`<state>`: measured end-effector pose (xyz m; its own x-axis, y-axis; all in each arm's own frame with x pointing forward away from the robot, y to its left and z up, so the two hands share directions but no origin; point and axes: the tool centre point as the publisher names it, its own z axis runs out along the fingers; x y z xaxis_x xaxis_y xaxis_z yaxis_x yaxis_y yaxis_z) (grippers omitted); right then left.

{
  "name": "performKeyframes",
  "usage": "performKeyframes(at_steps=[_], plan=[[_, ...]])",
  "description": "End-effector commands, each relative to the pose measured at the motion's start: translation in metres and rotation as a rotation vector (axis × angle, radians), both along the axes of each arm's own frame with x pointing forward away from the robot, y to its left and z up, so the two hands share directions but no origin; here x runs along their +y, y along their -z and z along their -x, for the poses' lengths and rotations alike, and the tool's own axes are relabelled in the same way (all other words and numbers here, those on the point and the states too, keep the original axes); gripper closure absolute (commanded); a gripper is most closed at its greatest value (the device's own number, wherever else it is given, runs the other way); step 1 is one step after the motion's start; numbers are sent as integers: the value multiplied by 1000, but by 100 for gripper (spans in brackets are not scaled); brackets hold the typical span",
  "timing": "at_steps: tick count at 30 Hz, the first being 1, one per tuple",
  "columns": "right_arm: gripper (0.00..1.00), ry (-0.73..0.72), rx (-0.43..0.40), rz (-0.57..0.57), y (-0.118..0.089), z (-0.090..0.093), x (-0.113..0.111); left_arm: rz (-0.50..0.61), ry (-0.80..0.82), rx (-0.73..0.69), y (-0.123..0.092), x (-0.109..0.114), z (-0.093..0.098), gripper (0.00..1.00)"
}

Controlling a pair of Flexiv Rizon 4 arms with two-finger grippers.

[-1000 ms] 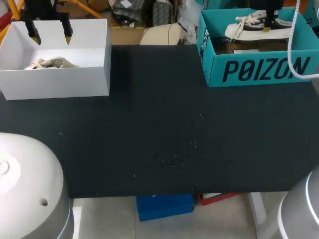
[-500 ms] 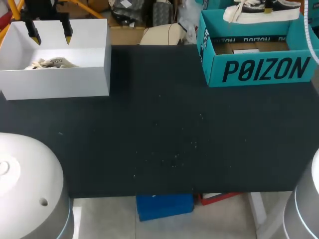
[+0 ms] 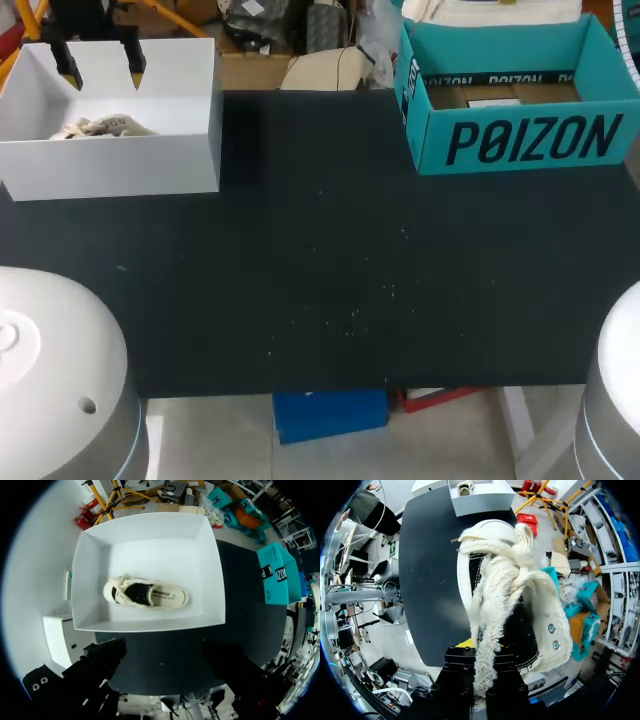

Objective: Take the shoe out of the shoebox, open the shoe tongue, remove and reinsert the insole, then place the shoe into the shoebox

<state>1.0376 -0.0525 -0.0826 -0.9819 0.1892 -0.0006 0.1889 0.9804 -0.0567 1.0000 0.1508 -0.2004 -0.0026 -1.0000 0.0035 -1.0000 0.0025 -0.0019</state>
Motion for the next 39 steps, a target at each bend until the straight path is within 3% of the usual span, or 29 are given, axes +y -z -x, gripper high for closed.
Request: performKeyframes(at_steps=[1,8,14,25,30,39], plan=[[100,-34,-653,104,-9,131,32,-1,-1,2,0,0,0,0],[100,-58,-698,78,19,177,68,-1,-1,2,0,0,0,0],[100,-55,-729,115,47,201,105,-1,-1,2,0,0,0,0],[100,-7,-733,163,117,222,185,-1,-1,2,0,0,0,0],[100,-16,-681,154,156,227,217,-1,-1,2,0,0,0,0],[100,-42,-546,139,201,226,248,-1,-1,2,0,0,0,0]])
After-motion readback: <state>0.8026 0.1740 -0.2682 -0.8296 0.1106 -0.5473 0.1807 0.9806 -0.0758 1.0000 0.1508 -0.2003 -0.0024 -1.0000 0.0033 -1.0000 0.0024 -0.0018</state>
